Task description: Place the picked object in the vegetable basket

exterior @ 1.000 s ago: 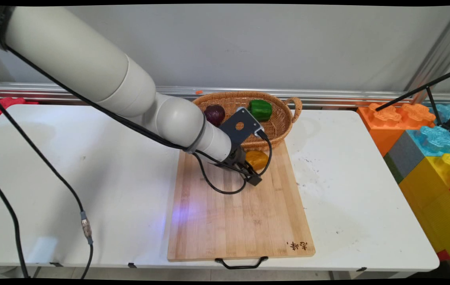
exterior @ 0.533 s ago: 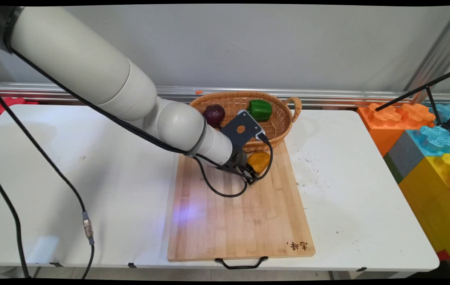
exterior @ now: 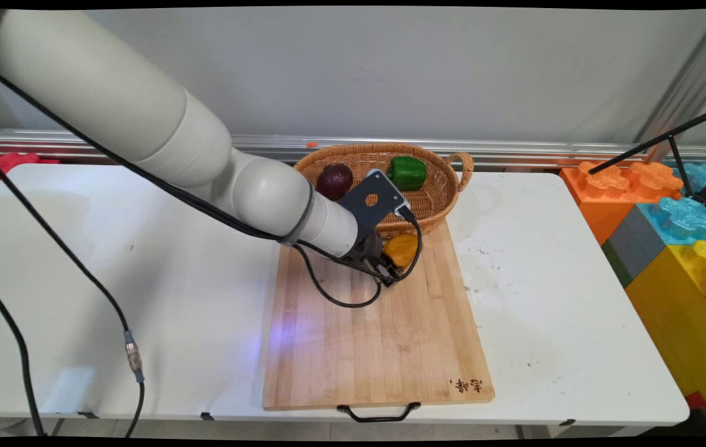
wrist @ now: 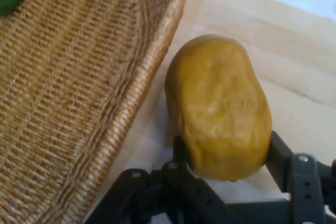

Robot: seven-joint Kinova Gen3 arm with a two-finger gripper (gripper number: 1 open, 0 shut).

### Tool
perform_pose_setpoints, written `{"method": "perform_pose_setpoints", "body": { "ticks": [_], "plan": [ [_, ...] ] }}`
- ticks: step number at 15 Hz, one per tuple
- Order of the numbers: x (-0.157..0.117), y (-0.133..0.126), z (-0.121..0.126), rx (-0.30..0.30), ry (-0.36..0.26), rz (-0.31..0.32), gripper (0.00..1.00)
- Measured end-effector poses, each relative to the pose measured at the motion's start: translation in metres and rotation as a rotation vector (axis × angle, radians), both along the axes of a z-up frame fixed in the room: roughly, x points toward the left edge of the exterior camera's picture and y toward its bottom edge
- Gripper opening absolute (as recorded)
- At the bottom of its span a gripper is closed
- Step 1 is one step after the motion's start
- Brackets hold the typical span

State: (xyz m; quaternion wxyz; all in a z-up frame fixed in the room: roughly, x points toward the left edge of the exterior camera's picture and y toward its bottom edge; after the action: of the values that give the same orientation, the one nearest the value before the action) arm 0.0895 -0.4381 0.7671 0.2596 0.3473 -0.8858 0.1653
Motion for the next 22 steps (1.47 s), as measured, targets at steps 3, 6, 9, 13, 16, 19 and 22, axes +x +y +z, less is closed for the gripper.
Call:
{"method": "perform_pose_setpoints", "body": {
  "ticks": [3,6,9,13,16,19,22],
  "plan": [
    [0.005,0.010,0.020,0.018,0.012,-0.035,0.00],
    [0.013,0.020,0.046,0.039,0.012,-0.069,0.00],
    [0.024,0.021,0.083,0.021,0.005,-0.095,0.00],
    [0.043,-0.004,0.132,-0.071,-0.019,-0.089,0.00],
    [0.062,-0.032,0.156,-0.140,-0.047,-0.071,0.00],
    [0.078,-0.059,0.159,-0.168,-0.072,-0.063,0.00],
    [0.089,-0.084,0.134,-0.138,-0.087,-0.068,0.00]
  ]
}}
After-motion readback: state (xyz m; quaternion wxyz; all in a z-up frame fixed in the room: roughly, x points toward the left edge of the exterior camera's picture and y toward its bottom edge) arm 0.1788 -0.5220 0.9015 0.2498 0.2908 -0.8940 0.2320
